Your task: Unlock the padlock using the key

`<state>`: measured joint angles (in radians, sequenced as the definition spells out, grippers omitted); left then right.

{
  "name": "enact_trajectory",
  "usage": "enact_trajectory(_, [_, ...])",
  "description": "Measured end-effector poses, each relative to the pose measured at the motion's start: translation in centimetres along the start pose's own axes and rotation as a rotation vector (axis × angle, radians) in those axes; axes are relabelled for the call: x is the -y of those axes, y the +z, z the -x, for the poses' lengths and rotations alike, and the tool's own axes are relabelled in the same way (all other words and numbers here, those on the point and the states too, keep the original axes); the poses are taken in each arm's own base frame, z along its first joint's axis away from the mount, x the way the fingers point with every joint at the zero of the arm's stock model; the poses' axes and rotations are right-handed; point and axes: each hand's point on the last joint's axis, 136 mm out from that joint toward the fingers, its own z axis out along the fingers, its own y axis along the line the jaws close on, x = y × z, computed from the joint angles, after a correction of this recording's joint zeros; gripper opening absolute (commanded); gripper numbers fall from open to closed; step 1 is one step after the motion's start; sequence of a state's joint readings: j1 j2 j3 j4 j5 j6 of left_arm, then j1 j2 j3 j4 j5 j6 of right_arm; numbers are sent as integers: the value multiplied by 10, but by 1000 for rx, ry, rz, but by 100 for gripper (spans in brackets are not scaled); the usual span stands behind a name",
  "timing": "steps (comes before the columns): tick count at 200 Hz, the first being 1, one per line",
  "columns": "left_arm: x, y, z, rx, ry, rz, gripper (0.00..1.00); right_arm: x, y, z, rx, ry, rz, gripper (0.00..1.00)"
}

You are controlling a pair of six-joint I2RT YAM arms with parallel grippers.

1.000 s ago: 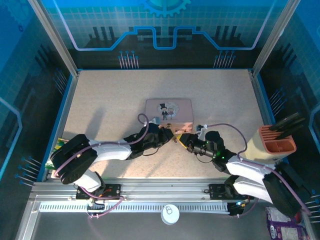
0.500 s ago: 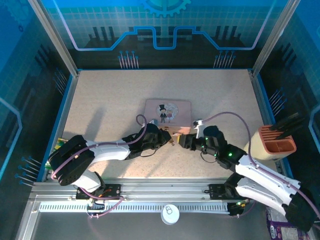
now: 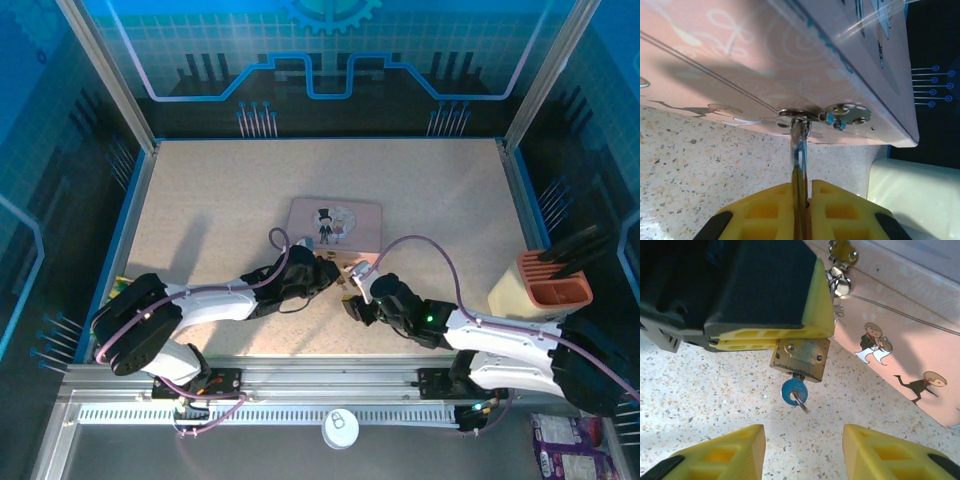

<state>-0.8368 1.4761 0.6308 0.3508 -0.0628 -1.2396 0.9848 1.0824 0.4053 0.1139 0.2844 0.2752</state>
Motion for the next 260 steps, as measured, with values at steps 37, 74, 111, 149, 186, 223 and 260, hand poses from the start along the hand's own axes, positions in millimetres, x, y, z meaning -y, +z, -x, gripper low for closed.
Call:
enact_trajectory(37, [-1, 0, -1, -2, 0, 5, 0, -5, 7, 0, 7, -32, 3, 42])
enact_trajectory(74, [-1, 0, -1, -6, -1, 5, 0, 1, 15, -5, -12, -47, -37, 36])
enact_trajectory(111, [-1, 0, -2, -8, -1, 4, 0, 4, 20, -4, -20, -51, -64, 33])
enact_trajectory(149, [-1, 0, -2, -8, -1, 4, 0, 3, 22, 1, -7, -48, -65, 33])
enact_trajectory(186, [-1, 0, -2, -8, 0, 4, 0, 2, 27, 1, -17, -50, -66, 26])
enact_trajectory(223, [-1, 0, -1, -8, 0, 2, 0, 0, 28, 3, -17, -47, -59, 16])
enact_trajectory(260, [-1, 1, -2, -10, 1, 4, 0, -3, 28, 1, -25, -1, -31, 11])
